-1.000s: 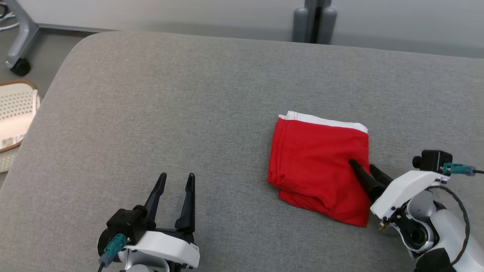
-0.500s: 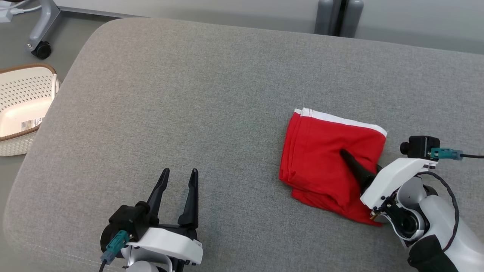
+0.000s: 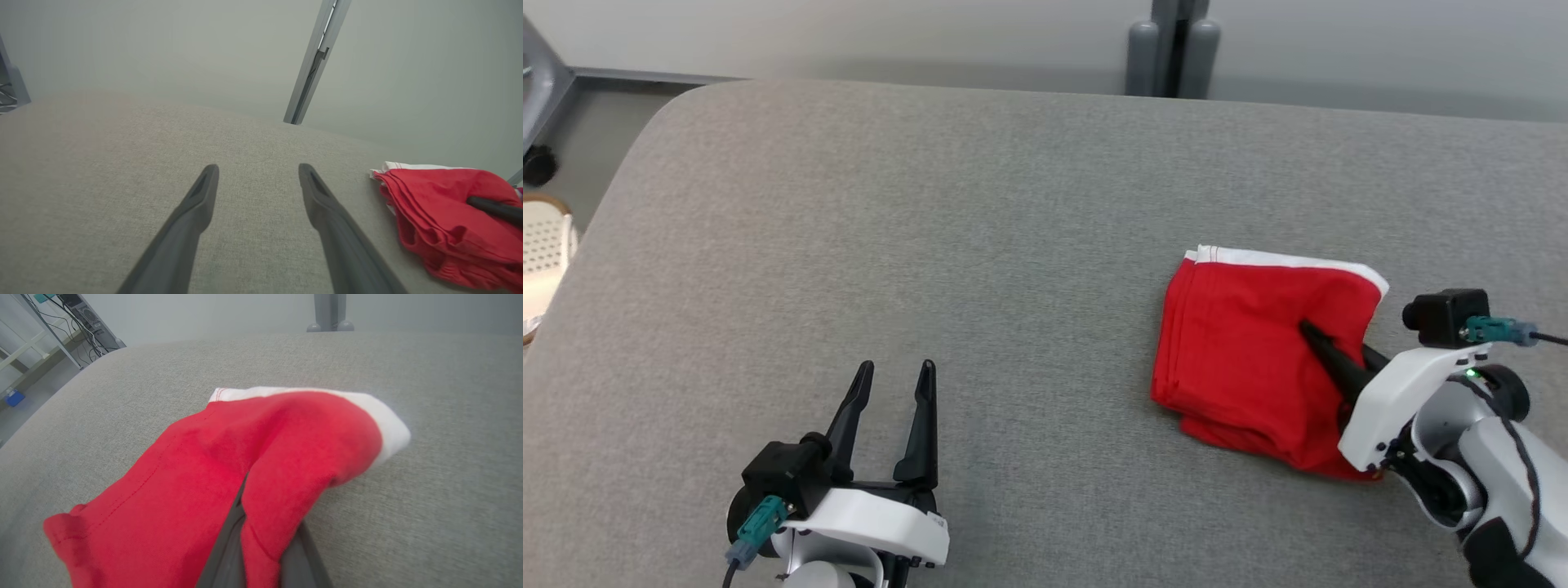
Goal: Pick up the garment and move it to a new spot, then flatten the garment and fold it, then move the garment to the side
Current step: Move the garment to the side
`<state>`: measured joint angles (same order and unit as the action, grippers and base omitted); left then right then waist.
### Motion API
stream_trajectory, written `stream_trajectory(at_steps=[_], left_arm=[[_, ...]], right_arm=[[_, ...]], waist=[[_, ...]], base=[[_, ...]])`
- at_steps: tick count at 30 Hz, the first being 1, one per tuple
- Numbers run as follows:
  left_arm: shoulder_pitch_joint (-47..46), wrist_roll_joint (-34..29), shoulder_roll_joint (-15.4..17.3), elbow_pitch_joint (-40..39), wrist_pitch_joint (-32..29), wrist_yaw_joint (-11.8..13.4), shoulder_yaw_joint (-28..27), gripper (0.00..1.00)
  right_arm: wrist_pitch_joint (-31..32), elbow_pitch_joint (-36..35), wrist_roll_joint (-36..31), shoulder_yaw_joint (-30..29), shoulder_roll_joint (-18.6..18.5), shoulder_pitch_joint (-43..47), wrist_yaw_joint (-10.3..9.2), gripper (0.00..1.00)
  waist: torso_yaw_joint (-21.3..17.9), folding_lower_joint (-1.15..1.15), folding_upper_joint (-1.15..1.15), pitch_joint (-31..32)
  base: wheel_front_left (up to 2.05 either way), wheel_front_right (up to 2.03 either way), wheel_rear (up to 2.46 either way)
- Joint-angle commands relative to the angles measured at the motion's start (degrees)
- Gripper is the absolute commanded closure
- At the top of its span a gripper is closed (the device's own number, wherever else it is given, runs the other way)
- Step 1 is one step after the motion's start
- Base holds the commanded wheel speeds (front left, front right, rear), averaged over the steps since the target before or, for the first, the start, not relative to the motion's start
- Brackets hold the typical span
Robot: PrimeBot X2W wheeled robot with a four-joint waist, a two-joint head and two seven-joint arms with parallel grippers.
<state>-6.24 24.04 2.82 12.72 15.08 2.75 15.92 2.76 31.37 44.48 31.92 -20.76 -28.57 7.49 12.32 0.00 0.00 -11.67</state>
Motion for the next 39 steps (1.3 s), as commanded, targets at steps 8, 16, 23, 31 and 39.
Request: stream_trajectory(at_steps=[8, 16, 23, 31, 39], left_arm=[[-1.93, 0.32, 0.20, -0.58, 0.01, -0.51, -1.08, 0.00], [-5.35, -0.53, 0.23, -0.47, 0.00, -1.25, -2.11, 0.00], [-8.75, -1.77, 0.22, 0.29, 0.01, -2.51, -2.23, 0.00], [-10.62, -3.33, 0.24, 1.17, 0.00, -3.48, -3.35, 0.00], [-11.39, -4.40, 0.42, 1.99, -0.12, -4.21, -5.20, 0.00]], right_arm=[[3.87, -8.94, -2.38, -2.31, -10.78, -1.60, 0.01, 1.00], [8.35, -16.17, -2.81, -11.77, -18.46, -1.48, 0.01, 1.00], [10.59, -16.74, -4.21, -21.94, -20.70, 0.34, 0.01, 1.00], [10.82, -12.63, -10.29, -28.26, -20.44, -0.04, 0.00, 1.00], [11.11, -8.39, -23.35, -29.70, -23.12, -1.57, 0.00, 1.00]], waist=[[-10.08, 0.00, 0.00, -0.62], [-15.25, 0.00, 0.00, -5.86], [-17.23, 0.00, 0.00, -11.43], [-17.08, 0.00, 0.00, -15.25], [-15.61, 0.00, 0.00, -18.97]], base=[[0.00, 0.00, 0.00], [0.00, 0.00, 0.00], [0.00, 0.00, 0.00], [0.00, 0.00, 0.00], [0.00, 0.00, 0.00]])
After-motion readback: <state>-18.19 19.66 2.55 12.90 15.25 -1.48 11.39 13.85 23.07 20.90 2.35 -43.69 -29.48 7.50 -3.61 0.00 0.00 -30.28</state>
